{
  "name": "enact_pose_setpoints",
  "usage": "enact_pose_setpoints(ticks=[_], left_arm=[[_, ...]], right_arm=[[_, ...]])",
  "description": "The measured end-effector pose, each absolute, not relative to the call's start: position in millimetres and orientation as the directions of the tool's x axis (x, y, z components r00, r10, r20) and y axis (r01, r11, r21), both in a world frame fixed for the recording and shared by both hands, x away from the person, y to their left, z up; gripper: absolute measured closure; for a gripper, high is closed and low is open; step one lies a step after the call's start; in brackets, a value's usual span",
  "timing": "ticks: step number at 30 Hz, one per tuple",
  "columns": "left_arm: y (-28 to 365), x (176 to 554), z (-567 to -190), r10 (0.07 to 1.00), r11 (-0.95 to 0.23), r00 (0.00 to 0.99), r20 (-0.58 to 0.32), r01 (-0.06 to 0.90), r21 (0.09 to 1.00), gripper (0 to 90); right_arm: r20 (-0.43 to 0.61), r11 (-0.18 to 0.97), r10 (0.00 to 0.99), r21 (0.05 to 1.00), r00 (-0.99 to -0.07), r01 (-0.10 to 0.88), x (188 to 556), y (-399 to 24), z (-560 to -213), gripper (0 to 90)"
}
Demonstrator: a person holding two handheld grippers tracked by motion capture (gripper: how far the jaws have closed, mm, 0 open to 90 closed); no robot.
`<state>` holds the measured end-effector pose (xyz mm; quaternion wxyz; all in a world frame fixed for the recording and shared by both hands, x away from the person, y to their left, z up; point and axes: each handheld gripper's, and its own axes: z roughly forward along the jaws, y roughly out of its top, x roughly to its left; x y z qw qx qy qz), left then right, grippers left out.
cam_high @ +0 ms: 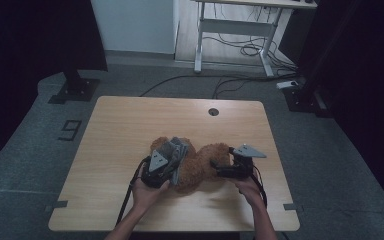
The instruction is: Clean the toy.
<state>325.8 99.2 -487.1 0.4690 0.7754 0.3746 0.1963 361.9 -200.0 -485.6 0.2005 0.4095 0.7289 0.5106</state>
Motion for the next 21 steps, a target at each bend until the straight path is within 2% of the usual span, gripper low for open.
enact_pose_setpoints(ticks=[3, 14, 16, 19, 21], left_arm=[[101.3, 321.6, -488.0, 0.756, -0.264, 0.651, -0.070, 0.401, 0.878, 79.0], [101.2, 306.2, -490.9, 0.731, -0.270, 0.678, -0.076, 0.389, 0.881, 79.1], [102.2, 304.4, -491.3, 0.724, -0.265, 0.685, -0.088, 0.393, 0.881, 79.0], [102.7, 302.0, -489.6, 0.719, -0.254, 0.687, -0.101, 0.396, 0.882, 78.9], [101.7, 299.4, -486.4, 0.721, -0.241, 0.684, -0.108, 0.394, 0.887, 78.8]], right_arm=[[0.130, 0.186, 0.802, 0.873, -0.582, 0.451, 372.8, -190.4, -491.6, 0.0], [0.318, 0.103, 0.758, 0.804, -0.569, 0.586, 373.2, -201.8, -521.5, 0.0], [0.333, 0.108, 0.729, 0.807, -0.598, 0.580, 371.3, -203.6, -526.1, 6.9], [0.340, 0.096, 0.705, 0.823, -0.622, 0.560, 363.6, -207.3, -528.3, 24.0], [0.315, 0.109, 0.709, 0.835, -0.631, 0.539, 358.0, -207.5, -528.2, 28.1]])
